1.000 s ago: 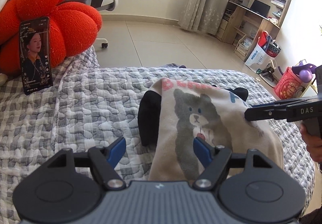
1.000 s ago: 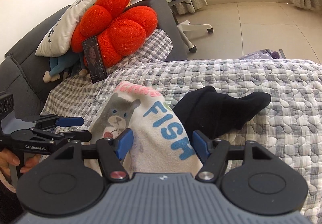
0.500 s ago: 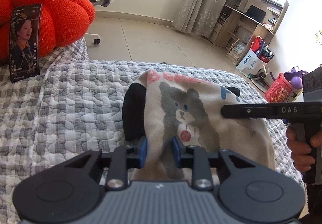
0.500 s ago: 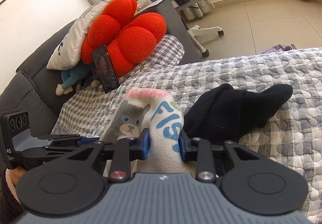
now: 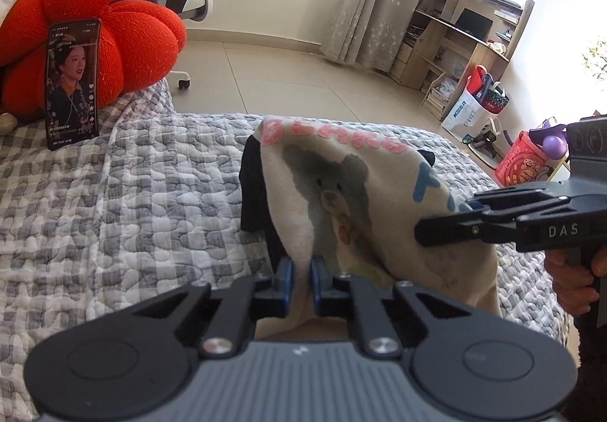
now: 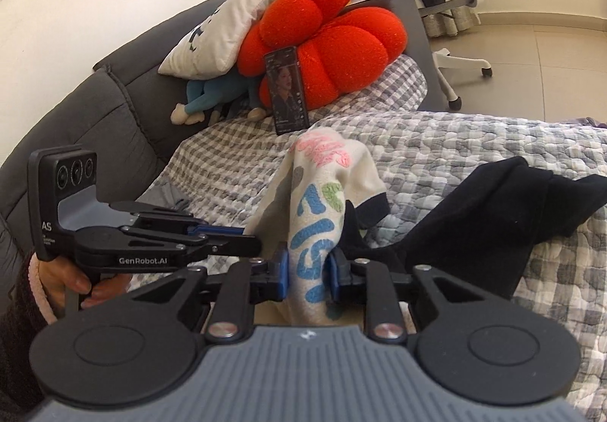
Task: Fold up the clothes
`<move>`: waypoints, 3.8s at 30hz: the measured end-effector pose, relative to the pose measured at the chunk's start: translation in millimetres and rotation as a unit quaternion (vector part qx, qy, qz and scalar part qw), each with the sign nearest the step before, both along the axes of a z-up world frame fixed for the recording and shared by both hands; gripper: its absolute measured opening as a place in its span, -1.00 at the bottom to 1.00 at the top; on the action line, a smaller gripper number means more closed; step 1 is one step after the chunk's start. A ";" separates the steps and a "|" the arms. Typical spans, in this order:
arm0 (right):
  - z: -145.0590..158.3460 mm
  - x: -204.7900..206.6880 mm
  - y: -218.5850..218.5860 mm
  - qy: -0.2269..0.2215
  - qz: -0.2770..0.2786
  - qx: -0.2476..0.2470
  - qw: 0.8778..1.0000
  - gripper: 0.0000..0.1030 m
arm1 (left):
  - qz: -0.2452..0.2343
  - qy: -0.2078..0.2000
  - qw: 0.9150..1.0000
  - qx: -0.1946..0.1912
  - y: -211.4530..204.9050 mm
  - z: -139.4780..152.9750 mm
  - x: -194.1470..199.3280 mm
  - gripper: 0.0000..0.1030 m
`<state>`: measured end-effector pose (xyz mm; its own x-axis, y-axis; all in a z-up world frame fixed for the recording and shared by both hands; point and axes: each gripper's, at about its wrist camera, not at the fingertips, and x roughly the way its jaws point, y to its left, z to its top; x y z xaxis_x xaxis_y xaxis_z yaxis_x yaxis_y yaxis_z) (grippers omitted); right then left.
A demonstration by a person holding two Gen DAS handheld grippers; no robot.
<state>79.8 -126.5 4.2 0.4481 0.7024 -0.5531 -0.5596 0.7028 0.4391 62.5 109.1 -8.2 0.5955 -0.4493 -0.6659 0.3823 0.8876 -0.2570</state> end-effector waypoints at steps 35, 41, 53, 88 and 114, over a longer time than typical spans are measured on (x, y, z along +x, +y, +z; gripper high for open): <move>-33.3 -31.7 57.0 0.001 0.114 -0.082 0.990 -0.49 | -0.029 0.016 0.999 -0.022 10.3 22.2 68.5 0.52; -34.2 -30.4 54.0 0.004 0.117 -0.072 0.991 -0.48 | -0.099 0.118 0.982 -0.110 35.0 -6.2 103.5 0.53; -32.5 -30.4 55.5 0.006 0.114 -0.061 0.992 -0.44 | -0.057 0.078 0.989 -0.109 44.2 -15.2 66.3 -0.41; -35.6 -12.8 -22.1 0.000 -0.031 0.003 1.000 0.16 | 0.137 -0.024 0.979 -0.152 87.2 -53.9 -54.2 -0.45; -18.0 -25.9 -68.6 -0.032 -0.205 -0.002 0.978 -0.88 | 0.160 -0.028 0.972 -0.171 85.2 -41.5 -51.8 -0.41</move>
<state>53.9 -195.1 -13.8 0.7255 0.4549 -0.5165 -0.2570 0.8752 0.4099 10.7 194.3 -49.6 0.7723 -0.4239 -0.4731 0.1222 0.8300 -0.5442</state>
